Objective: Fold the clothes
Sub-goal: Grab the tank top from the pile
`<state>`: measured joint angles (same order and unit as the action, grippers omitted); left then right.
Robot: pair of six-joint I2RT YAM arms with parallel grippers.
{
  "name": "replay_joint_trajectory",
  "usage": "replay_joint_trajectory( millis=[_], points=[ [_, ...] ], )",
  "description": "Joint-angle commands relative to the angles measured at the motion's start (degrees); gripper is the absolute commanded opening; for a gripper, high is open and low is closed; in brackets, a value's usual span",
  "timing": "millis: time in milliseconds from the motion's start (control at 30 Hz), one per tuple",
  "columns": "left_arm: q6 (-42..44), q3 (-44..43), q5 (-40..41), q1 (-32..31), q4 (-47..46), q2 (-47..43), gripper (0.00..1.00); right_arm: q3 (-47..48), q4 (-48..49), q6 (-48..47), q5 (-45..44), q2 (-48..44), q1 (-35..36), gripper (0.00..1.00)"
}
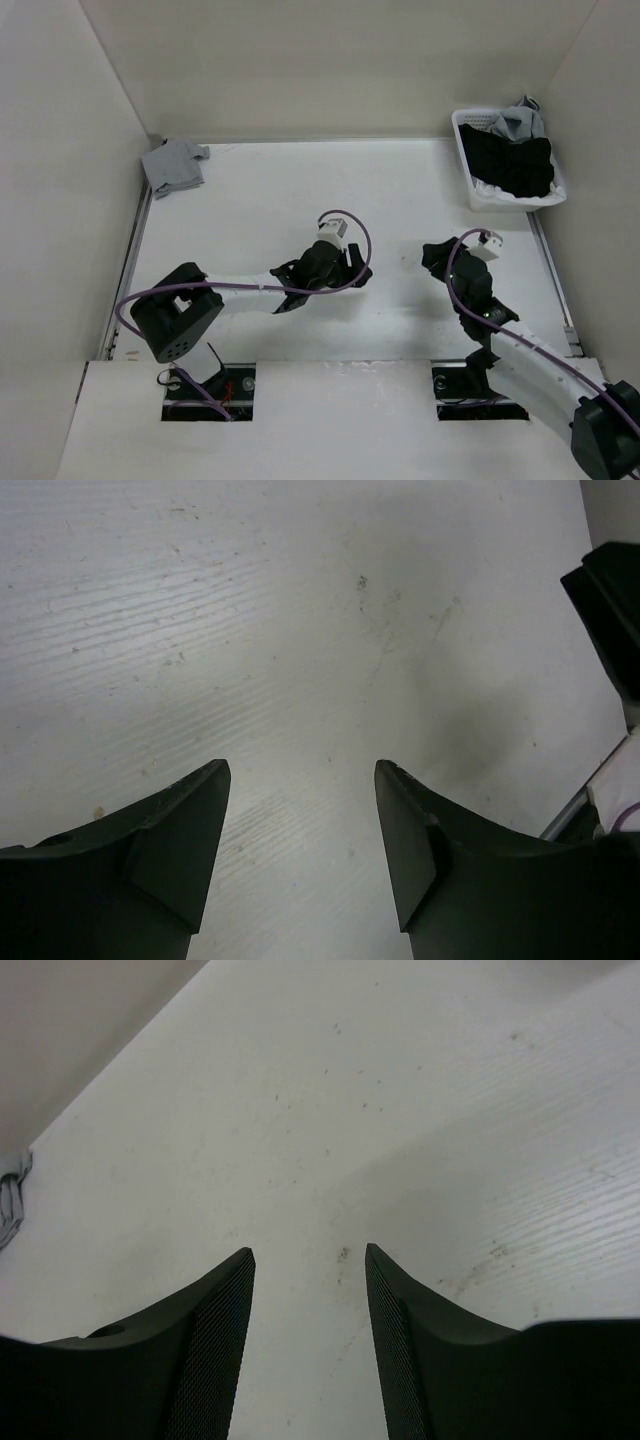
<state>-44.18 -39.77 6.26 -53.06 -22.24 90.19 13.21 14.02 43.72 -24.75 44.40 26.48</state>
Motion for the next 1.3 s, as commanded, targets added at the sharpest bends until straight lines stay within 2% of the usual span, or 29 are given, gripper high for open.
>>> replay_joint_trajectory(
  millis=[0,33,100,133,167,200,300,367,433,467,500,600,800,933,1033,1133,1233,1267],
  points=[
    [1.56,0.04,-3.89,-0.6,-4.48,-1.68,0.59,7.0,-2.68,-1.88,-3.99,0.95,-4.28,0.52],
    [1.73,0.39,-4.06,-0.68,-4.65,-2.12,0.59,9.7,-3.21,-3.19,-3.99,2.34,-6.9,0.45],
    [2.87,1.35,-4.15,-1.04,-5.7,-2.74,0.59,12.18,-3.56,-3.82,-4.08,4.02,-8.94,0.38],
    [3.57,2.14,-3.8,-1.47,-6.75,-3.44,0.59,15.58,-3.65,-4.69,-4.42,6.64,-11.99,0.2],
    [4.1,2.85,-3.54,-1.74,-7.72,-3.79,0.58,18.23,-3.91,-5.05,-4.6,9.01,-14.46,0.09],
    [4.8,3.64,-3.19,-2.0,-8.95,-4.23,0.56,20.69,-4.09,-5.05,-4.95,11.38,-16.31,0.04],
    [5.6,4.87,-3.19,-2.18,-11.07,-4.94,0.44,31.38,-5.84,-6.1,-5.82,20.68,-21.85,0.0],
    [6.12,4.96,-3.19,-1.92,-11.25,-4.85,0.41,38.34,-6.11,-7.77,-7.58,28.41,-25.8,0.0],
    [6.39,5.14,-3.19,-1.57,-11.25,-4.94,0.41,43.01,-6.72,-8.39,-7.94,33.53,-28.36,0.04],
    [6.56,5.31,-3.19,-1.3,-11.25,-5.11,0.42,46.78,-7.25,-8.83,-8.55,37.65,-30.63,0.13],
    [6.74,5.58,-3.1,-0.69,-11.59,-4.94,0.44,52.04,-8.21,-9.44,-9.08,43.69,-34.14,0.28],
    [6.74,5.67,-3.62,0.37,-12.21,-3.89,0.45,59.96,-10.58,-10.84,-7.95,51.62,-38.46,0.43],
    [7.27,5.76,-3.89,2.3,-12.74,-2.74,0.47,81.48,-18.67,-14.01,1.79,70.69,-44.8,0.55],
    [7.62,5.58,-4.15,2.21,-13.62,-2.13,0.47,90.39,-17.89,-14.11,9.18,77.83,-45.86,0.59],
    [7.71,5.23,-4.42,2.3,-13.79,-1.69,0.47,94.8,-18.5,-13.05,10.78,81.36,-46.12,0.59],
    [7.54,4.88,-4.76,2.65,-13.88,-0.81,0.47,98.67,-20.17,-10.77,12.01,85.14,-46.39,0.5],
    [7.18,4.7,-5.21,3.18,-14.15,-0.19,0.47,98.59,-20.26,-7.7,12.8,86.12,-46.48,0.1],
    [7.09,4.7,-5.21,3.27,-14.15,-0.11,0.47,97.89,-19.91,-7.17,12.8,85.51,-46.48,0.04]
  ],
)
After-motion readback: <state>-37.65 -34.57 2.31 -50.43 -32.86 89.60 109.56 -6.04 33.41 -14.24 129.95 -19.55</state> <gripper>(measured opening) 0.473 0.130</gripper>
